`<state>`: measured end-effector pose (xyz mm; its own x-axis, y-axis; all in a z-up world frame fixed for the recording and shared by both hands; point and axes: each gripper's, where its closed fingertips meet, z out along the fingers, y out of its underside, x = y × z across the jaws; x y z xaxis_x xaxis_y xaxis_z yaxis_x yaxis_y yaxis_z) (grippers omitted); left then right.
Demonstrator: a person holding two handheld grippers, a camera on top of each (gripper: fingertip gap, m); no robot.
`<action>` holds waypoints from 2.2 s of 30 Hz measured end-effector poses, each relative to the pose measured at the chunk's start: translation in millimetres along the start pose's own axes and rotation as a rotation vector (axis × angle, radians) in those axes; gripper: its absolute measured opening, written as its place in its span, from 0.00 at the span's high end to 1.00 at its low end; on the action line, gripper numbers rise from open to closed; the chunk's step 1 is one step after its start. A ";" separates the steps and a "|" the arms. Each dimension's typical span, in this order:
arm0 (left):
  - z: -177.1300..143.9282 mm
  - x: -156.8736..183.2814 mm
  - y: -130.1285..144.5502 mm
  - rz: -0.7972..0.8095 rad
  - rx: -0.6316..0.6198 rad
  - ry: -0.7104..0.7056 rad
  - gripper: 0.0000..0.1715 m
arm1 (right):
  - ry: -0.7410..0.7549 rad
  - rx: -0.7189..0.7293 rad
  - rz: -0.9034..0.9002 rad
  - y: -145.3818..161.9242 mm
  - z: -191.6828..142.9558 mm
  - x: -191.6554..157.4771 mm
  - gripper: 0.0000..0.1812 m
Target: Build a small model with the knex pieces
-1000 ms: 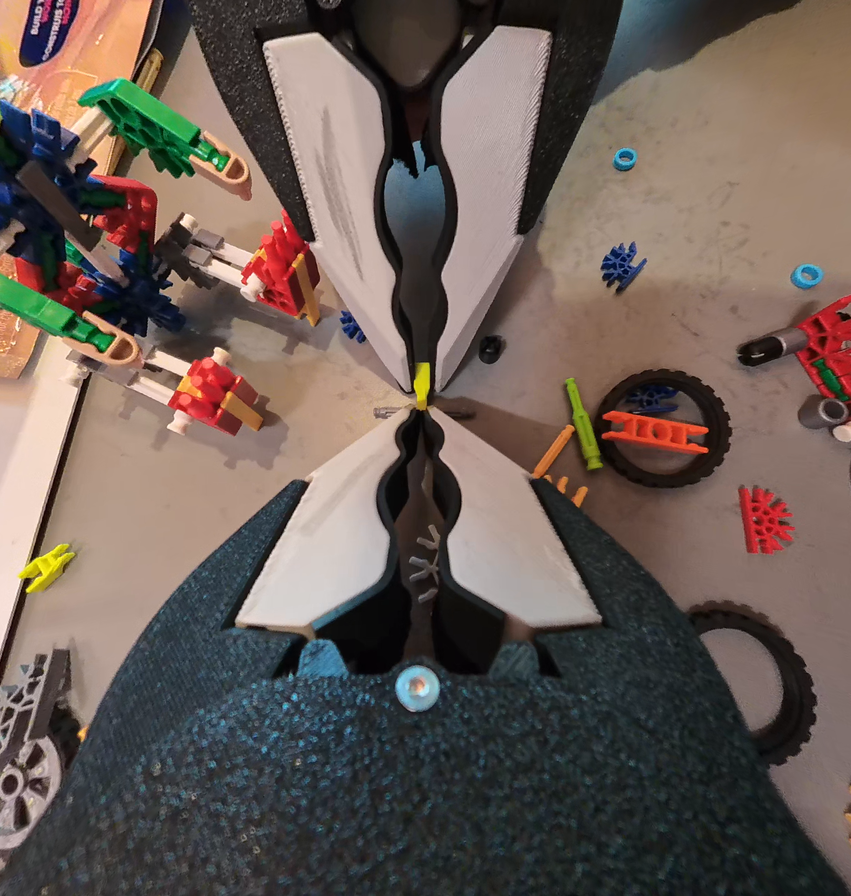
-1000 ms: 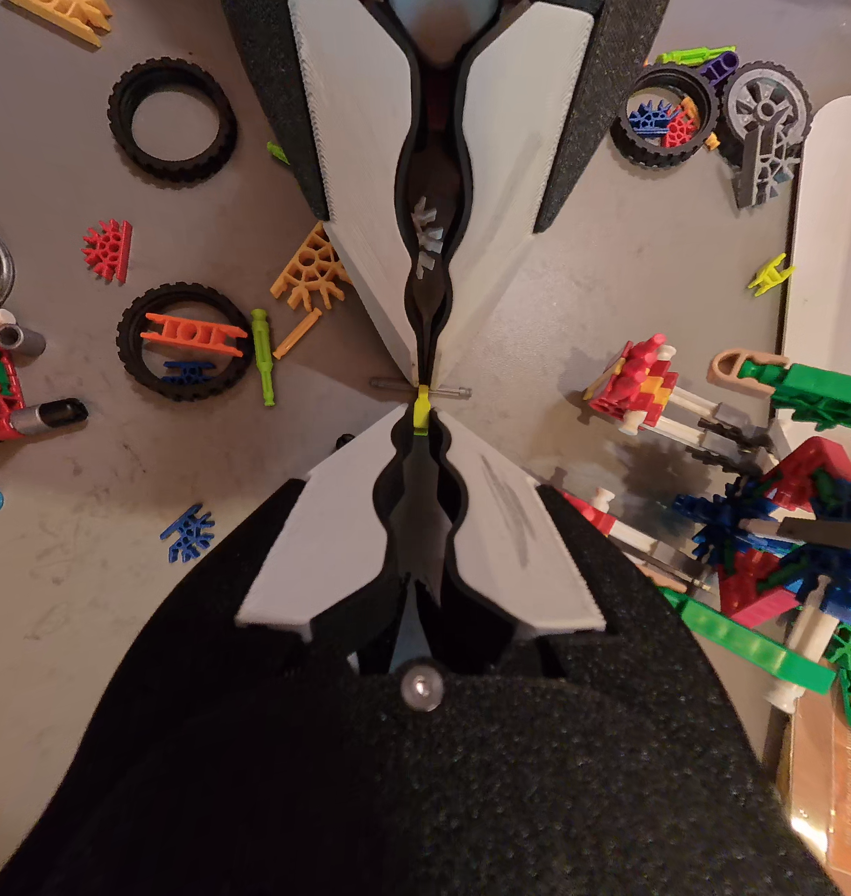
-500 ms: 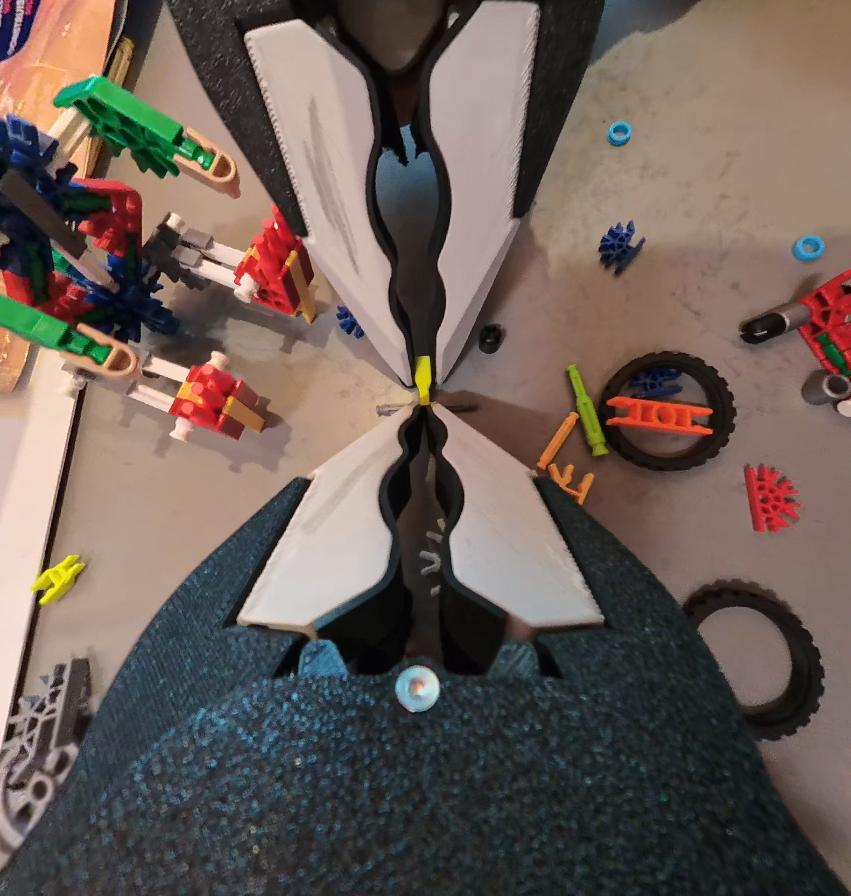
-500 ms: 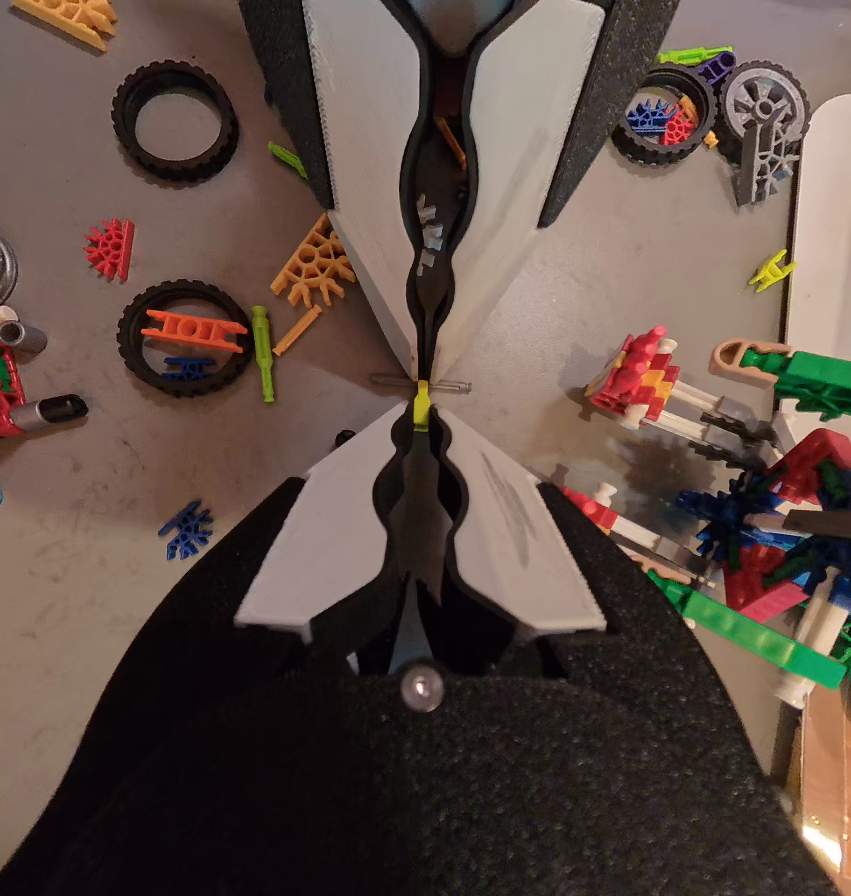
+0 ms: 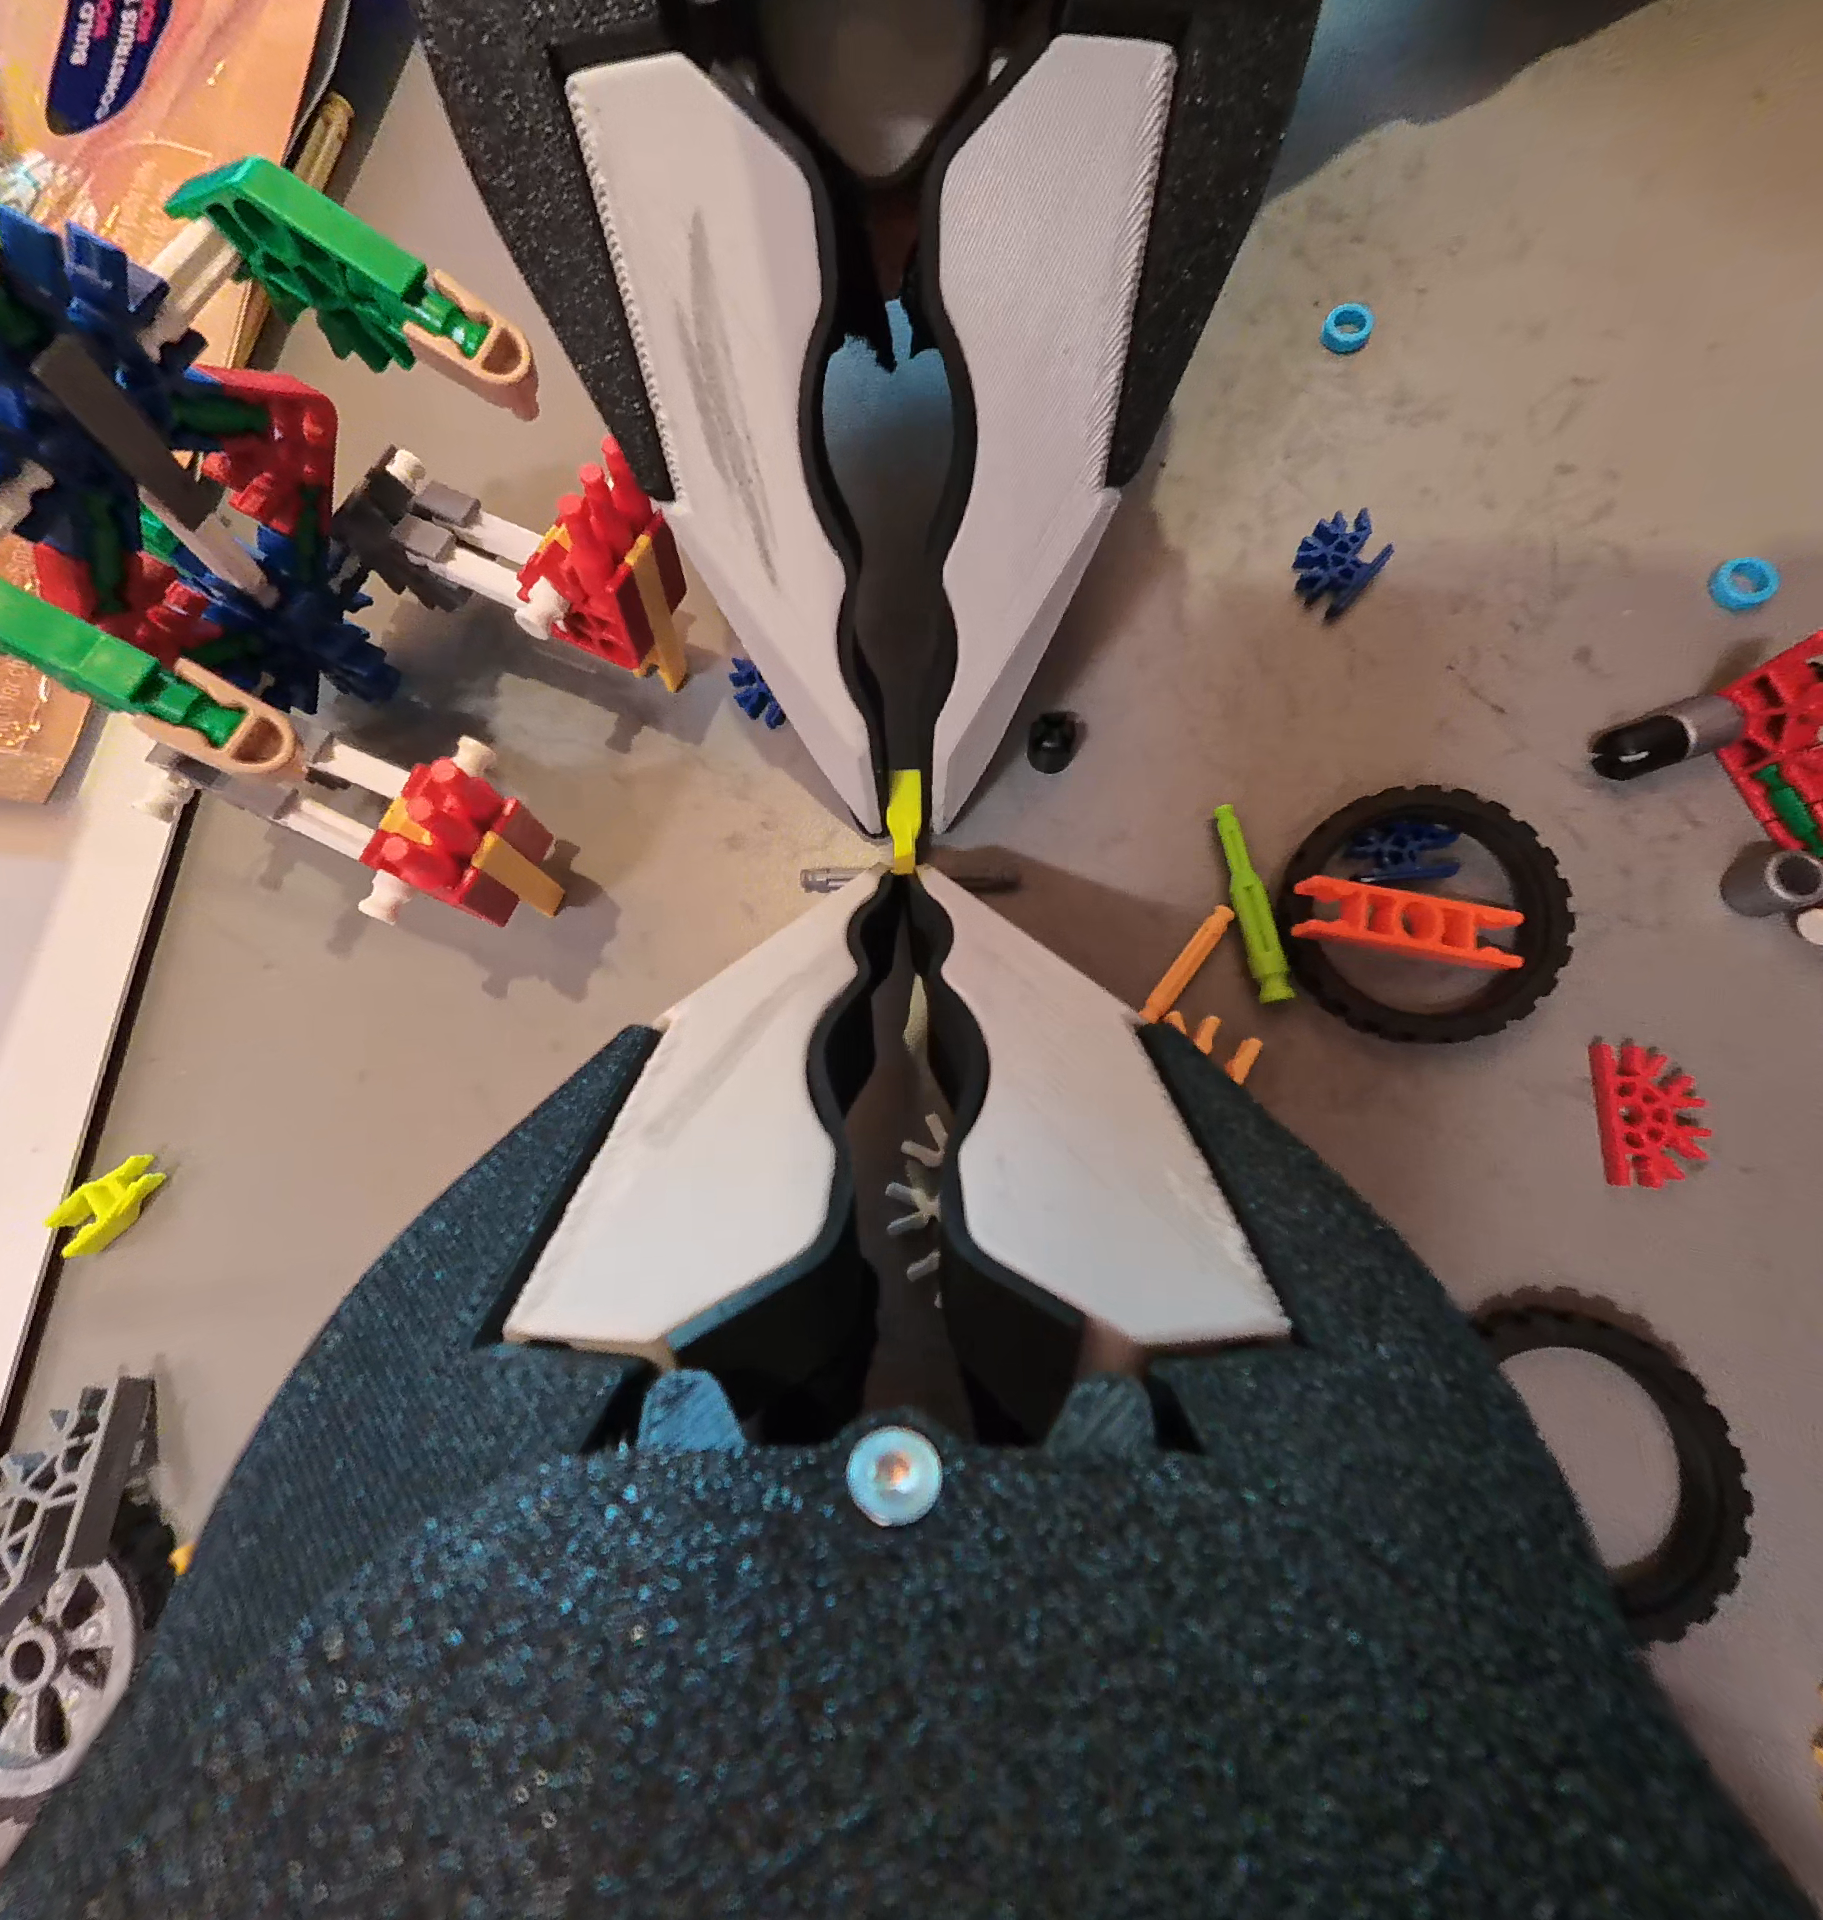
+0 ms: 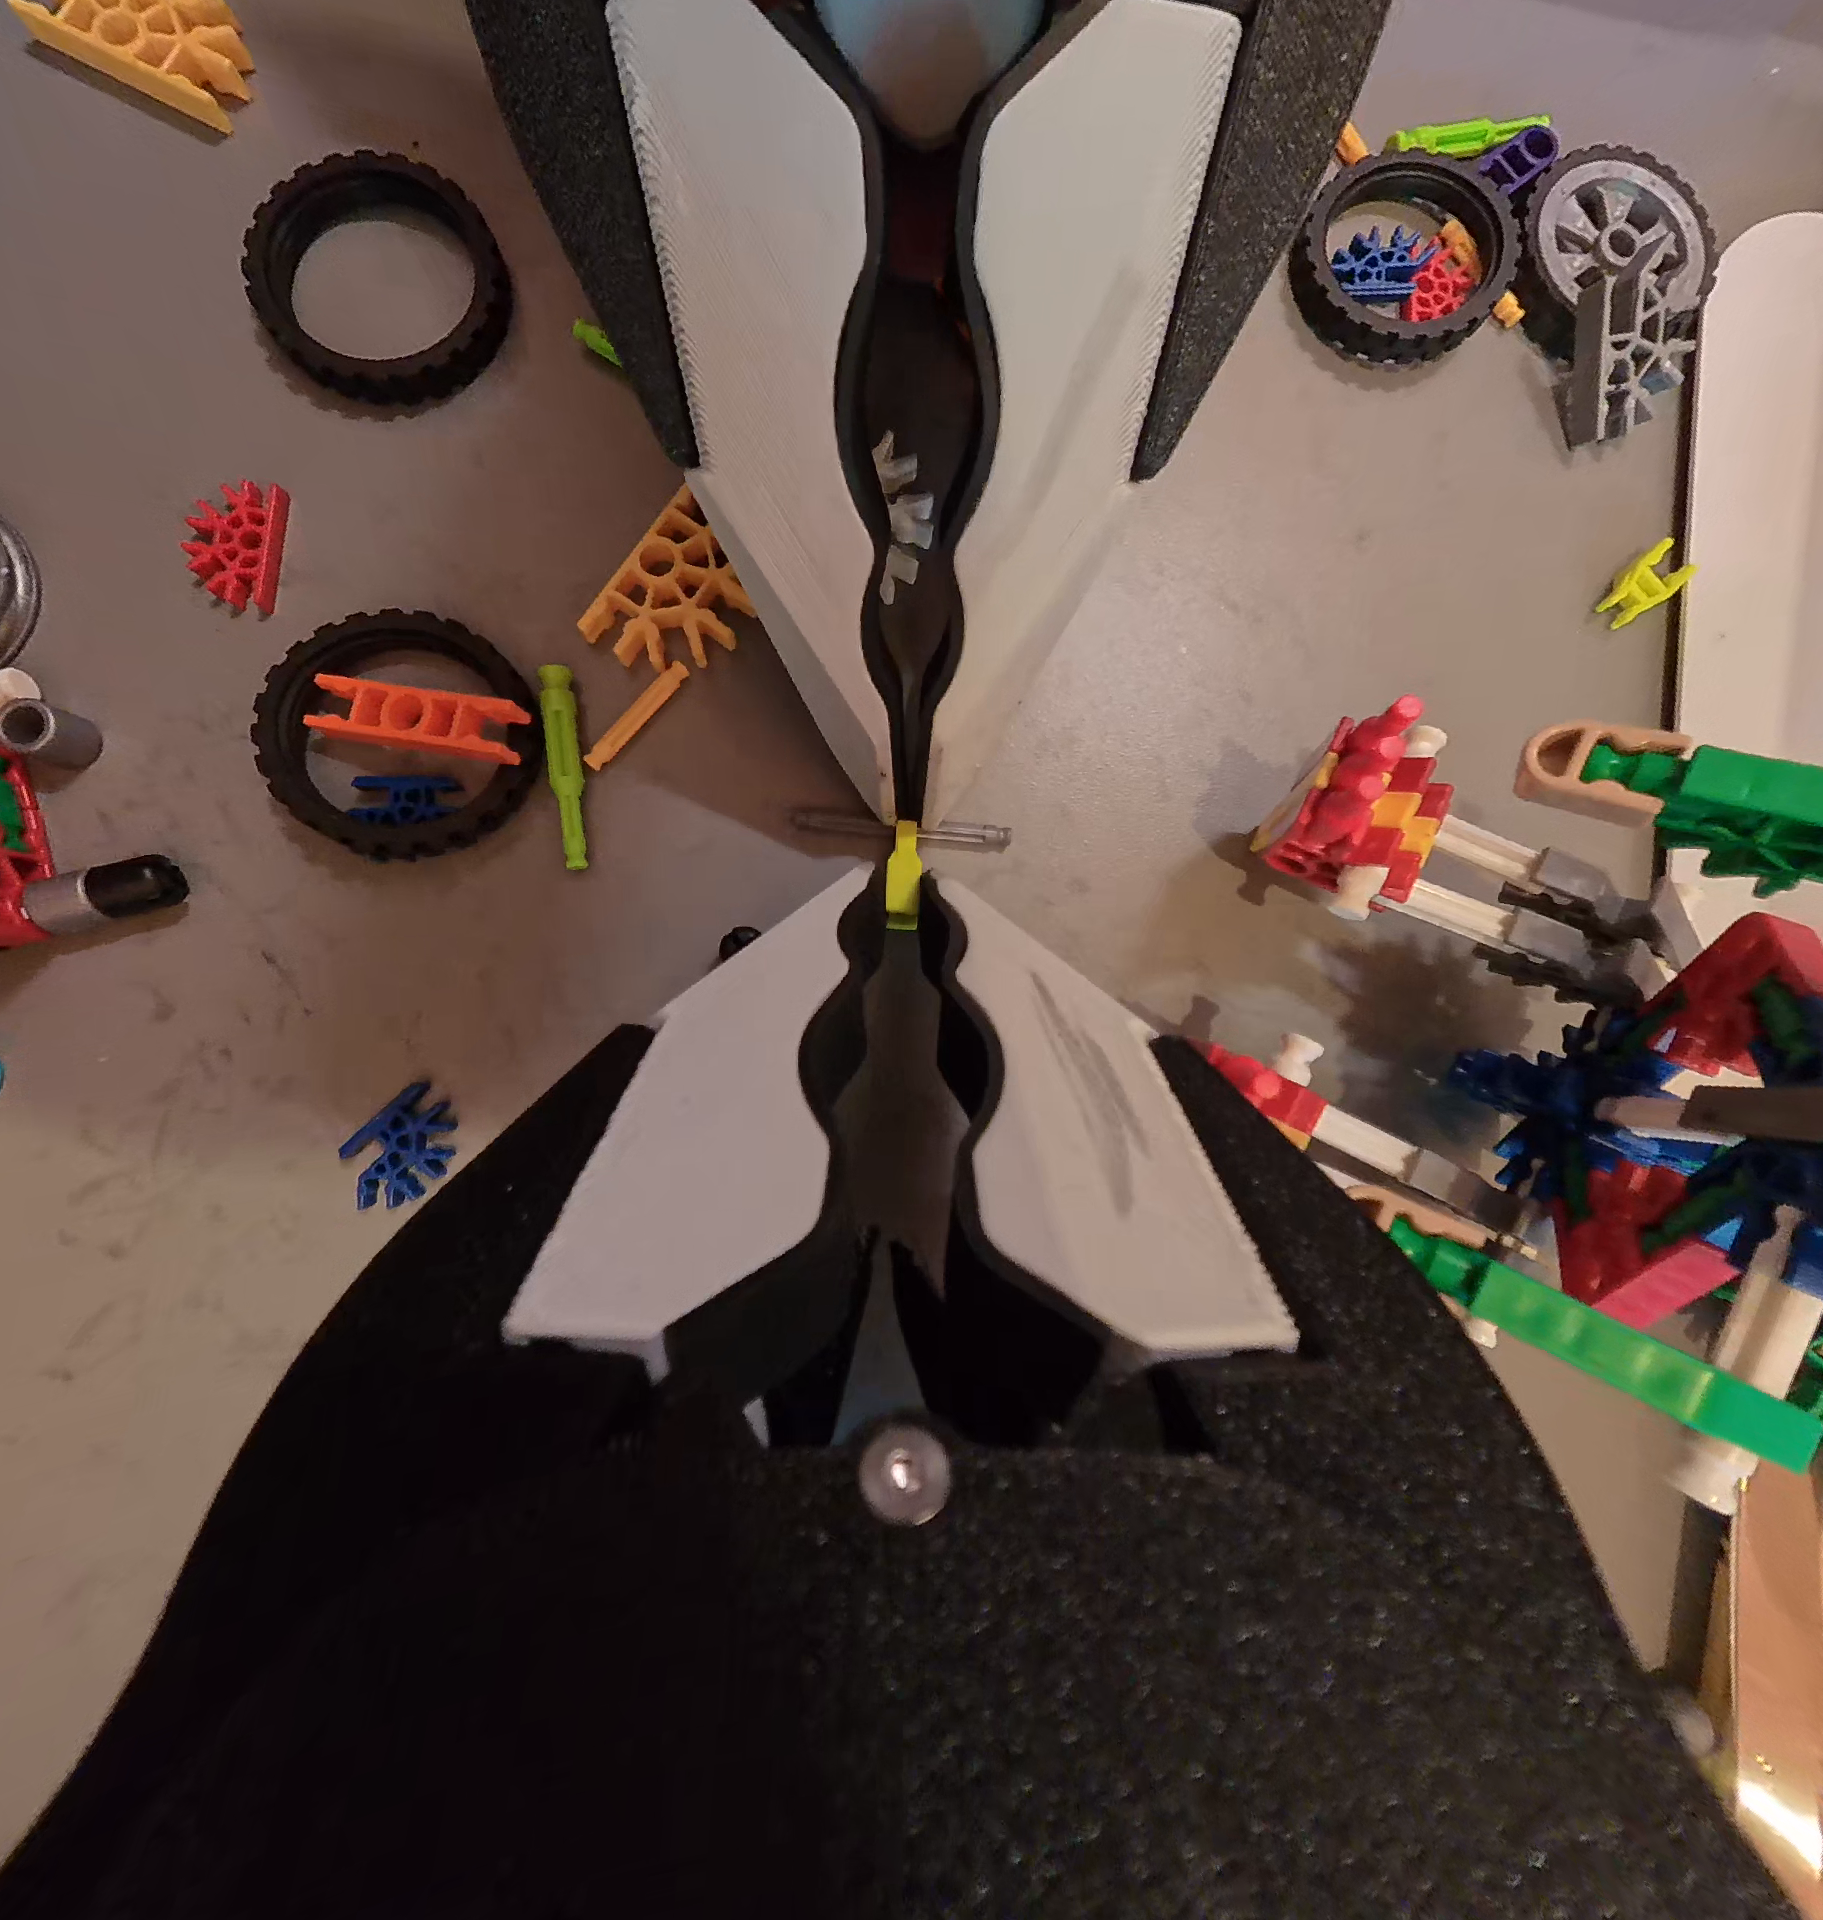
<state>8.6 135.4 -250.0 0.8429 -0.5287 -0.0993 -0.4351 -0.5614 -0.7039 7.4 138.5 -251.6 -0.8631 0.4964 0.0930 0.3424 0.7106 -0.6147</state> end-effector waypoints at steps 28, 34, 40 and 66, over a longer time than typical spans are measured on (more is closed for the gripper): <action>1.4 -0.9 -2.8 -0.070 0.007 -0.075 1.00 | 0.041 -0.014 0.009 -1.1 0.6 0.9 0.99; 2.0 -1.6 -3.7 -0.085 0.005 -0.102 1.00 | 0.052 -0.015 0.016 -1.5 0.9 1.8 0.99; 3.1 -2.5 -4.9 -0.107 0.005 -0.125 1.00 | 0.059 -0.017 0.016 -2.2 1.8 2.7 0.99; 3.6 -4.0 -2.4 -0.164 -0.004 -0.064 1.00 | 0.053 0.005 0.022 2.8 -7.3 5.7 0.97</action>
<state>7.4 141.2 -250.5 0.9210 -0.3884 -0.0282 -0.2913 -0.6391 -0.7118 6.2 147.0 -247.1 -0.8344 0.5377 0.1212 0.3589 0.6968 -0.6210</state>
